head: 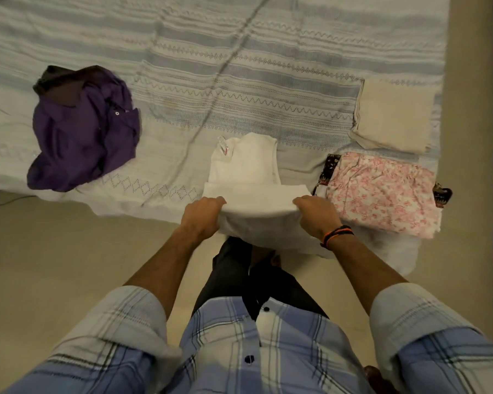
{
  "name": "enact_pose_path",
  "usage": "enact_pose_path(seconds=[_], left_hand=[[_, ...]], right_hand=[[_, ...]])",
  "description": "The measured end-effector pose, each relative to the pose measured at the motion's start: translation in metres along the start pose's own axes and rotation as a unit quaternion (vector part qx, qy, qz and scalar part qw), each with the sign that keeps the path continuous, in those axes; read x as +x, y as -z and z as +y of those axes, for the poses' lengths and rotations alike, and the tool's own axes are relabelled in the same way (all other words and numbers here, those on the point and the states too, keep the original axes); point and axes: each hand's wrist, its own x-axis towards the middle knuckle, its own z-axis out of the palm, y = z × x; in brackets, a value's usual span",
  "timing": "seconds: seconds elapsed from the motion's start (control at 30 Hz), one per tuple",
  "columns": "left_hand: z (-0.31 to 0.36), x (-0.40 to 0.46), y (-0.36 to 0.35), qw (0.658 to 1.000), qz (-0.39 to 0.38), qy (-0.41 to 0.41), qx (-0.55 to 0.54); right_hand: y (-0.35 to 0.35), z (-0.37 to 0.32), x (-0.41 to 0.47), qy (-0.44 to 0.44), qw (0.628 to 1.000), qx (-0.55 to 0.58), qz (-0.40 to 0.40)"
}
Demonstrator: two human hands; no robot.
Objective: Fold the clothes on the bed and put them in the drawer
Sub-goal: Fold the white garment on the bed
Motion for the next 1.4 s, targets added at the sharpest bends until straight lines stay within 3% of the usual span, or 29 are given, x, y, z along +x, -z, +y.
enact_pose_path(seconds=[0.2, 0.5, 0.73, 1.03, 1.1, 1.2, 1.27, 1.4], left_hand=[[-0.007, 0.027, 0.018, 0.989, 0.075, 0.040, -0.119], [-0.035, 0.100, 0.034, 0.914, 0.193, 0.130, -0.333], [-0.060, 0.183, 0.028, 0.865, 0.156, 0.214, -0.427], [-0.085, 0.257, 0.028, 0.809, 0.142, 0.253, -0.511], [-0.085, 0.261, 0.030, 0.827, 0.154, 0.258, -0.475], [-0.073, 0.255, 0.033, 0.886, 0.207, 0.238, -0.340], [-0.060, 0.246, 0.023, 0.923, 0.225, 0.136, -0.280], [-0.029, 0.229, -0.020, 0.977, 0.154, -0.038, -0.142]], right_hand=[[0.027, 0.013, 0.026, -0.030, 0.995, 0.069, 0.065], [0.046, 0.030, 0.099, -0.124, 0.963, 0.220, 0.099], [0.041, 0.052, 0.175, -0.223, 0.917, 0.318, 0.089], [0.037, 0.071, 0.241, -0.267, 0.887, 0.363, 0.101], [0.037, 0.068, 0.248, -0.274, 0.886, 0.359, 0.110], [0.032, 0.049, 0.251, -0.262, 0.940, 0.193, 0.106], [0.024, 0.025, 0.245, -0.199, 0.964, 0.115, 0.130], [-0.008, -0.024, 0.232, -0.056, 0.986, 0.109, 0.112]])
